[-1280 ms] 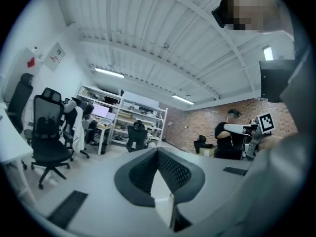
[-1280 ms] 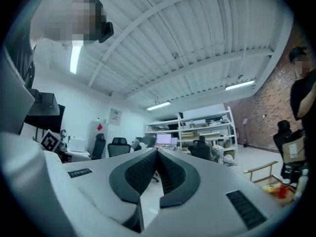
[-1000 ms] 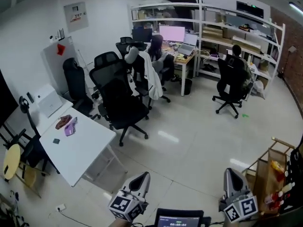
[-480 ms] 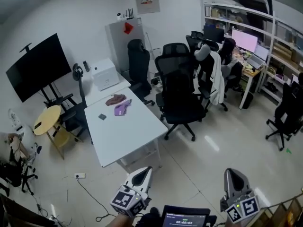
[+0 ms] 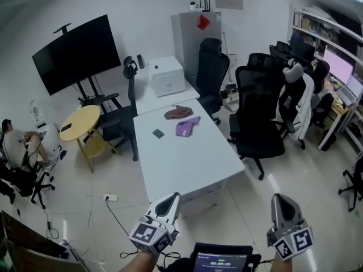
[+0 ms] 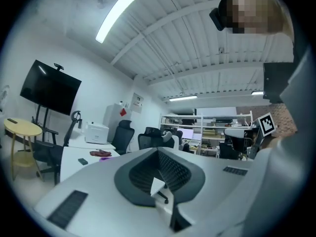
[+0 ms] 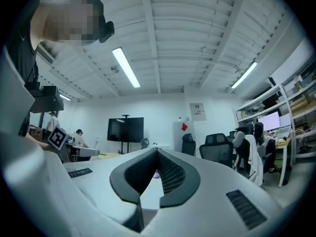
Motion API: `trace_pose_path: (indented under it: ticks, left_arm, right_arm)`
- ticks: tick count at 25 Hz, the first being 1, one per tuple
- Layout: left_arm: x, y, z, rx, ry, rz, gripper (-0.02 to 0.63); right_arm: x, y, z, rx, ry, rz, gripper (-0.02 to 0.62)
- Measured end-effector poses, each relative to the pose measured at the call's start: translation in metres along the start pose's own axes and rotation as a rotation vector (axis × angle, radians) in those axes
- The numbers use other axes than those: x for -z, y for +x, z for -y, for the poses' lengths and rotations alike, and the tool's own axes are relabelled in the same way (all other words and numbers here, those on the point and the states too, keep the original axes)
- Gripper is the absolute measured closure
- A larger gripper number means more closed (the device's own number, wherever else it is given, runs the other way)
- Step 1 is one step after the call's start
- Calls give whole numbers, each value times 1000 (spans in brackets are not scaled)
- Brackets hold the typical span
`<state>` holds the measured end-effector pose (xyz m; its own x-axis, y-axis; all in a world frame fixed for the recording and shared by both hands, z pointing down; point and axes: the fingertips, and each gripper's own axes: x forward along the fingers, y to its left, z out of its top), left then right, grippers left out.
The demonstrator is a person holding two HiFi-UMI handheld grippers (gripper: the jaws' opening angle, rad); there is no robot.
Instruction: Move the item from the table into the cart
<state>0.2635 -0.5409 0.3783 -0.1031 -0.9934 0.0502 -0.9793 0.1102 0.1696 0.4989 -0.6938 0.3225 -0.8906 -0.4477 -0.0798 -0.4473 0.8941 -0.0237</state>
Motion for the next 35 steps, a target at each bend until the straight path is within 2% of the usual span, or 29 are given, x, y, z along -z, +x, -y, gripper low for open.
trace_pose_path:
  ticks: [4, 9, 13, 15, 16, 18, 23, 27, 32, 34, 35]
  left_arm:
    - [-9, 2, -77, -116, -1, 13, 611]
    - [-16, 8, -166, -301, 2, 16, 611]
    - [-30, 4, -217, -374, -3, 9, 611]
    - [-33, -4, -258, -386, 9, 13, 611]
    - [-35, -9, -282, -394, 8, 16, 611]
    - [-39, -22, -333, -405, 4, 17, 611]
    - [-49, -72, -475, -397, -6, -15, 611]
    - [-71, -96, -560, -334, 13, -1, 611]
    - [-78, -85, -635, -294, -11, -1, 611]
    - [-76, -65, -658, -286, -17, -8, 611]
    - [-75, -56, -669, -285, -15, -17, 611]
  right_arm:
    - [14, 91, -34, -152, 2, -28, 614]
    - [40, 202, -64, -316, 30, -30, 614]
    - [55, 276, -95, -396, 58, -62, 613]
    - [69, 314, -126, -455, 47, -101, 603]
    - [77, 335, -144, -484, 40, -126, 542]
    - [90, 377, -181, -514, 41, -156, 528]
    - [108, 468, -293, -479, 22, -159, 528]
    - [115, 529, -368, -448, 10, -170, 528]
    - [120, 593, -419, -477, 10, -210, 525]
    - [126, 617, -423, -492, 22, -222, 445]
    - [131, 629, -424, -494, 33, -221, 445]
